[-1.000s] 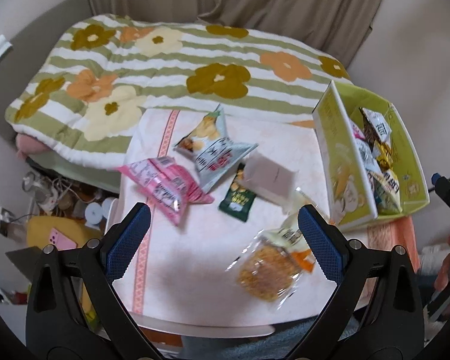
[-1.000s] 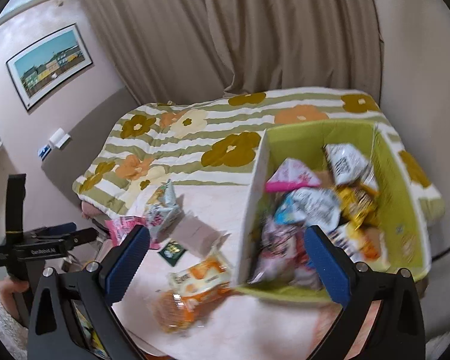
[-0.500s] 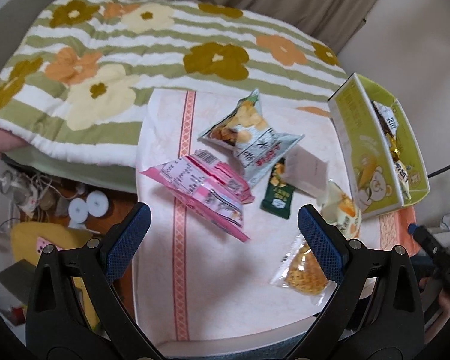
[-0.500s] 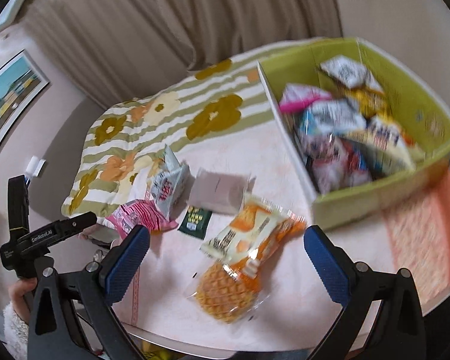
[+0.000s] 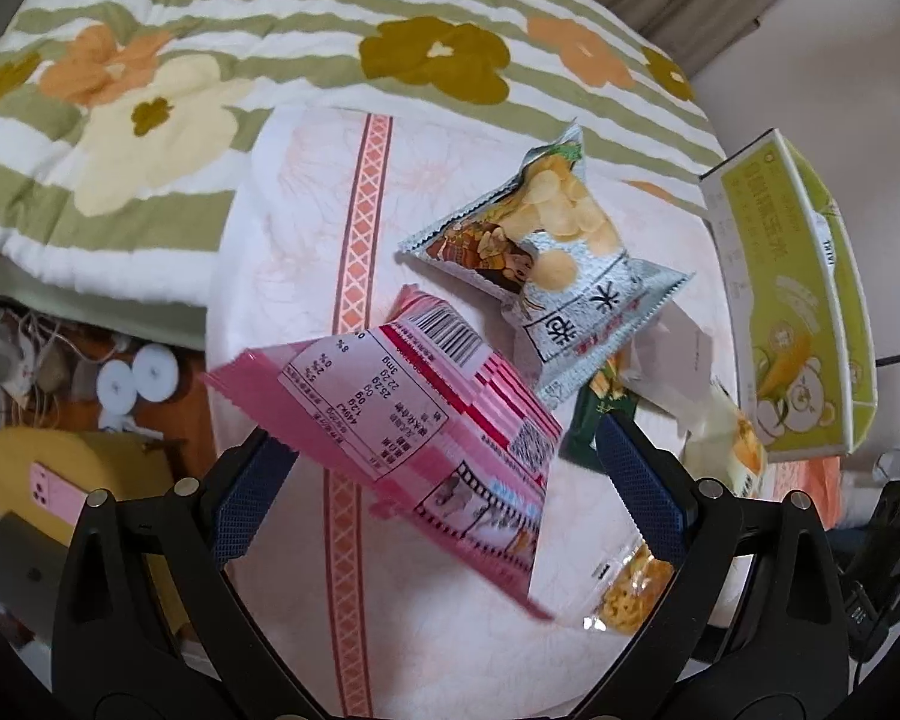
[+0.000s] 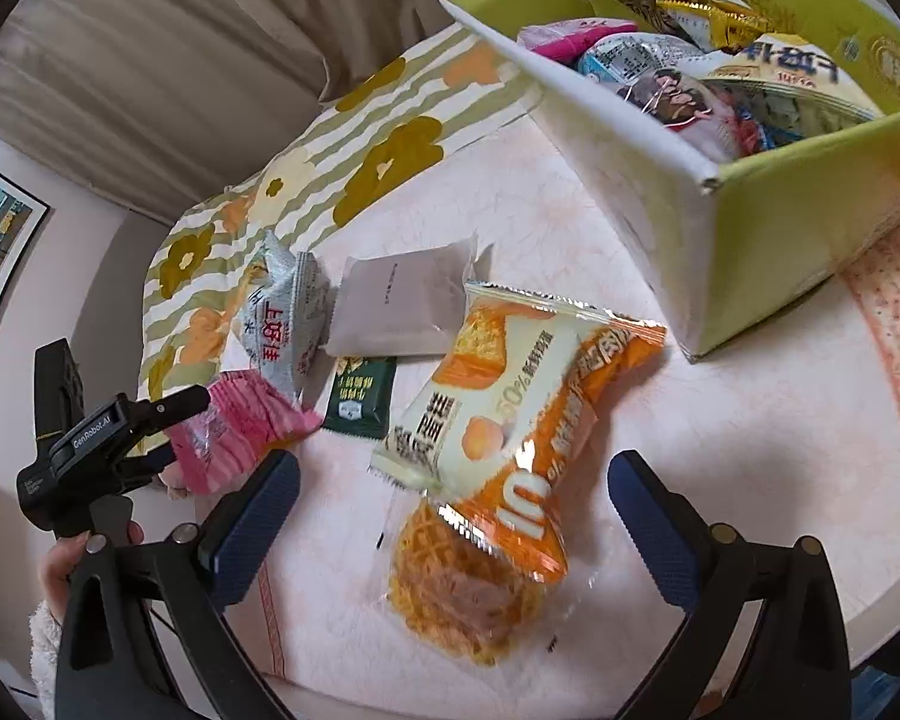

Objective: Organize snacks
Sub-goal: 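Grasp the pink bag with the left gripper while the right grasps the orange egg-cake pack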

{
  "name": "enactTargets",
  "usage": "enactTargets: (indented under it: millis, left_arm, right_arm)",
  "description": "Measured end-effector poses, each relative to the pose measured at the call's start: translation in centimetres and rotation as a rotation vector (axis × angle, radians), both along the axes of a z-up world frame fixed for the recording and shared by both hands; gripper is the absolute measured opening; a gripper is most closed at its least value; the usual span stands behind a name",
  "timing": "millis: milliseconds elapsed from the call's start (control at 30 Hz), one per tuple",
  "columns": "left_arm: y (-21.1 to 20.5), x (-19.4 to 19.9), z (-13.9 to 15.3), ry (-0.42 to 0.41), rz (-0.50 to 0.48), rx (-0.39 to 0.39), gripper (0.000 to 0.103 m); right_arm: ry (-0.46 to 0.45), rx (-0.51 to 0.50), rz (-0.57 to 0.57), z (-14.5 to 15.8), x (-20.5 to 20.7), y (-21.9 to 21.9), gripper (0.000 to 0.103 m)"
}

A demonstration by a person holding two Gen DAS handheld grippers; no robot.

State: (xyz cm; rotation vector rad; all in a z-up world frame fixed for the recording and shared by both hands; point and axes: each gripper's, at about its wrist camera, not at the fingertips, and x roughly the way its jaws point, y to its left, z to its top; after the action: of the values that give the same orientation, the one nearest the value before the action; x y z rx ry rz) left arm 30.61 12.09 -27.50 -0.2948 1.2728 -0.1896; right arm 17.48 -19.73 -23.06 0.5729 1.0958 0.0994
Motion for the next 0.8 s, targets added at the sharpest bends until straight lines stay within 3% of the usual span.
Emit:
enactTargets:
  millis: [300,367,567,667,800]
  left_arm:
    - [-1.6,1.3,-2.0,0.053,-0.033,0.034,0.097]
    - [-1.7,1.3,-2.3,0.060,-0.043,0.044,0.088]
    - [-1.3,1.0,-2.3,0.061,-0.051,0.031,0.085]
    - [-1.1,0.7,-2.5,0.075,-0.049,0.033,0.072]
    - [-0.5,0.2,-2.5,0.082,-0.036,0.001,0.067]
  right_arm:
    - [0.031,0.063,-0.068,-2.0,1.0,0.1,0.102]
    - [0.029,0.064,-0.078,-2.1,1.1,0.0,0.102]
    - [0.052,0.074,-0.094,-2.8,1.6,-0.3,0.102]
    - [0.058,0.075,-0.100,-3.0,1.6,-0.3,0.102]
    - [0.060,0.080,-0.114,-3.1,1.4,-0.5,0.102]
